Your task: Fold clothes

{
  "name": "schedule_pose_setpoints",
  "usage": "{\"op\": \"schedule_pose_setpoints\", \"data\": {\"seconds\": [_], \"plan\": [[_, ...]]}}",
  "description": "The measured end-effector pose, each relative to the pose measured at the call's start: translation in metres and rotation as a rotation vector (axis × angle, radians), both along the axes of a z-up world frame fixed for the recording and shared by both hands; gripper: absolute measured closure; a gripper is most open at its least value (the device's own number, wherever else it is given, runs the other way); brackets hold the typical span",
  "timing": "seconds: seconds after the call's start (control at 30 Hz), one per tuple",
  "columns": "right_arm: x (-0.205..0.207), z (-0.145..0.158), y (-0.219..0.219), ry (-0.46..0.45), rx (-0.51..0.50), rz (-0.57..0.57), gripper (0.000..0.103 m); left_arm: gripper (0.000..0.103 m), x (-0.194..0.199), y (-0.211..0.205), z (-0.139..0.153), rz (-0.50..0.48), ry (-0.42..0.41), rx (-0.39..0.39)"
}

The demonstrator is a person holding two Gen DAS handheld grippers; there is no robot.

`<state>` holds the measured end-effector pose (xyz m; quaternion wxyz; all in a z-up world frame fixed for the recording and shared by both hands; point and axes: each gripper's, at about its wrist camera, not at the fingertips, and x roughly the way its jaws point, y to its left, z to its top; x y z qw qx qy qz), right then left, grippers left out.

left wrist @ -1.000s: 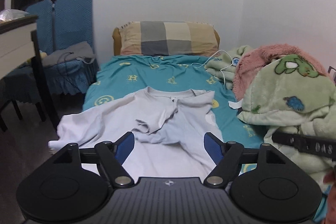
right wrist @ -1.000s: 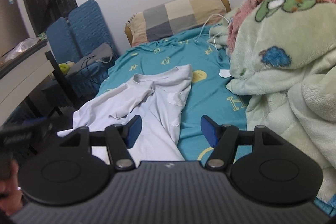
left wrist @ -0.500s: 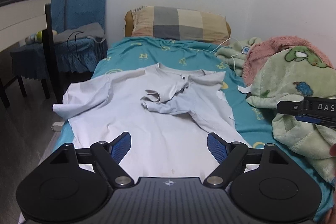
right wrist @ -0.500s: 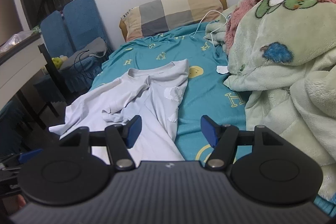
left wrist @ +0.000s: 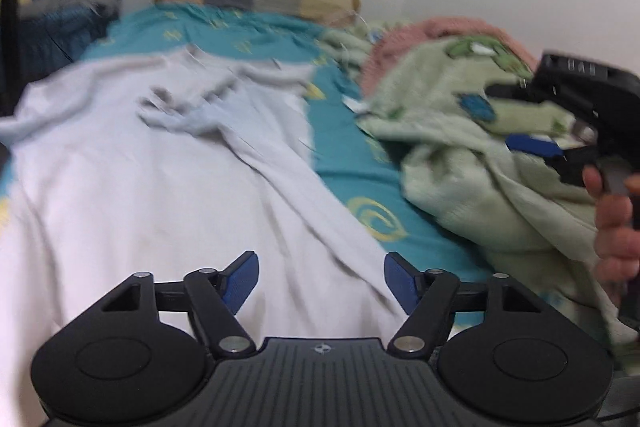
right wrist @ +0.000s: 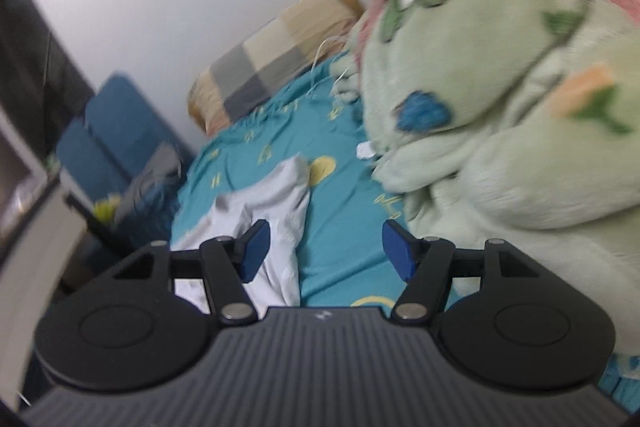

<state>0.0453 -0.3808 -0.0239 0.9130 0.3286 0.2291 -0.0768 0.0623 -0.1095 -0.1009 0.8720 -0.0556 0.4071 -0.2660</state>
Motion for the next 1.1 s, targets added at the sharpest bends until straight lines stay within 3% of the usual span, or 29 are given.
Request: {"op": "schedule_pose_setpoints", "data": {"seconds": [0.17, 0.3, 0.5, 0.7, 0.87, 0.9, 0.93, 1.0, 1.1], "plan": [[-0.012, -0.004, -0.022, -0.013, 0.048, -0.052, 0.037, 0.041, -0.027, -0.056, -0.023, -0.085, 0.099, -0.044], [-0.011, -0.012, -0.034, 0.001, 0.093, -0.077, 0.037, 0.049, -0.040, -0.095, -0.047, -0.105, 0.144, 0.072], [-0.011, -0.017, -0.036, 0.010, 0.115, -0.080, 0.037, 0.052, -0.044, -0.089, -0.054, -0.021, 0.213, 0.072], [-0.011, -0.017, -0.033, 0.009, 0.128, -0.061, 0.037, 0.052, -0.048, -0.080, -0.054, -0.003, 0.297, 0.074], [-0.011, -0.016, -0.029, 0.013, 0.118, -0.053, 0.037, 0.034, -0.047, -0.082, -0.054, -0.060, 0.328, 0.045], [-0.011, -0.017, -0.028, 0.015, 0.117, -0.053, 0.037, 0.035, -0.047, -0.084, -0.054, -0.068, 0.323, 0.051], [-0.011, -0.017, -0.027, 0.018, 0.116, -0.053, 0.037, 0.039, -0.047, -0.085, -0.053, -0.076, 0.317, 0.057], [-0.010, -0.017, -0.026, 0.021, 0.113, -0.052, 0.037, 0.062, -0.049, -0.089, -0.052, -0.111, 0.326, 0.050], [-0.010, -0.017, -0.024, 0.025, 0.110, -0.049, 0.037, 0.068, -0.052, -0.092, -0.054, -0.164, 0.368, 0.030]]}}
